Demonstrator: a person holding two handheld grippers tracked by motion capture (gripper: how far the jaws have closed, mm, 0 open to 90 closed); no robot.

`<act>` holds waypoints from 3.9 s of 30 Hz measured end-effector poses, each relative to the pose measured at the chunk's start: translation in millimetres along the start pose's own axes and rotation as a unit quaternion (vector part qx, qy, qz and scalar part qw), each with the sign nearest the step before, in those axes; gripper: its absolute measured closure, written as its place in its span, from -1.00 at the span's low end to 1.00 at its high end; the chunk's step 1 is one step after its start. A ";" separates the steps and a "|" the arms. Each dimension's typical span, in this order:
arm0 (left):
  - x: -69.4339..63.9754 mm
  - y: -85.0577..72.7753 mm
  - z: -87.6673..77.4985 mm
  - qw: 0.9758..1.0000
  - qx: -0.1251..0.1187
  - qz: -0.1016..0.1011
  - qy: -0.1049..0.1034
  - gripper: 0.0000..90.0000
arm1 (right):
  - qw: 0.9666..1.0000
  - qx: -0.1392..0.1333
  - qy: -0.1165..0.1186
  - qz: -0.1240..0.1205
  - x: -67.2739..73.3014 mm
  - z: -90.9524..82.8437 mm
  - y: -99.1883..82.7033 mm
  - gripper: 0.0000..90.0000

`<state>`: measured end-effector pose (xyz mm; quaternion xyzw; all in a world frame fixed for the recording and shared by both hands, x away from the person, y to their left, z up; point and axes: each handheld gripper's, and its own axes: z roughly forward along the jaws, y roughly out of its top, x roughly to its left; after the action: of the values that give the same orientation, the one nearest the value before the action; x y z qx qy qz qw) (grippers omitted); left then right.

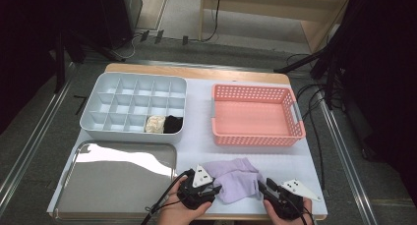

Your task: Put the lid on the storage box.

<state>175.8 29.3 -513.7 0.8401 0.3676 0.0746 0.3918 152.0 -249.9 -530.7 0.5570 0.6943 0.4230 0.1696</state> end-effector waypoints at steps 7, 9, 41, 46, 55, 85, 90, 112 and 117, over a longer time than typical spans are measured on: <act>-3.6 0.1 -1.3 1.000 0.005 0.025 -0.014 0.91 | 1.000 0.007 0.014 -0.012 1.7 -0.7 0.1 0.92; -2.8 0.4 -2.2 0.999 0.007 0.029 -0.026 0.94 | 1.000 0.002 0.013 -0.010 2.3 -2.7 0.7 0.94; 54.7 1.1 -35.5 0.995 -0.040 -0.083 -0.032 0.66 | 0.996 -0.066 0.037 -0.054 22.8 -11.7 7.0 0.75; 52.8 -2.4 -34.0 0.995 -0.024 -0.096 -0.023 0.32 | 0.997 -0.053 0.018 -0.044 23.3 4.8 5.1 0.32; 49.2 -4.7 -34.9 0.996 -0.022 -0.090 -0.020 0.88 | 0.997 -0.042 0.028 -0.065 32.5 11.5 4.1 0.91; 64.0 9.4 -21.3 0.991 -0.022 -0.133 -0.022 0.47 | 0.999 -0.037 0.019 -0.010 -6.4 20.6 24.2 0.57; 59.9 8.1 -18.0 0.986 -0.011 -0.161 -0.028 0.08 | 0.998 -0.040 0.028 0.039 -16.0 20.4 21.7 0.31; 61.5 -4.6 -33.9 0.991 -0.014 -0.129 -0.027 0.51 | 0.998 -0.033 0.047 -0.009 14.5 18.7 19.0 0.43; 62.9 -2.7 -36.1 0.988 -0.039 -0.146 -0.027 0.30 | 0.997 -0.072 0.033 0.023 4.5 13.4 23.7 0.74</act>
<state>204.6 94.8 -501.3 0.7634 0.4724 0.0083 0.4405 175.0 -239.9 -519.0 0.5445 0.6545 0.4939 0.1764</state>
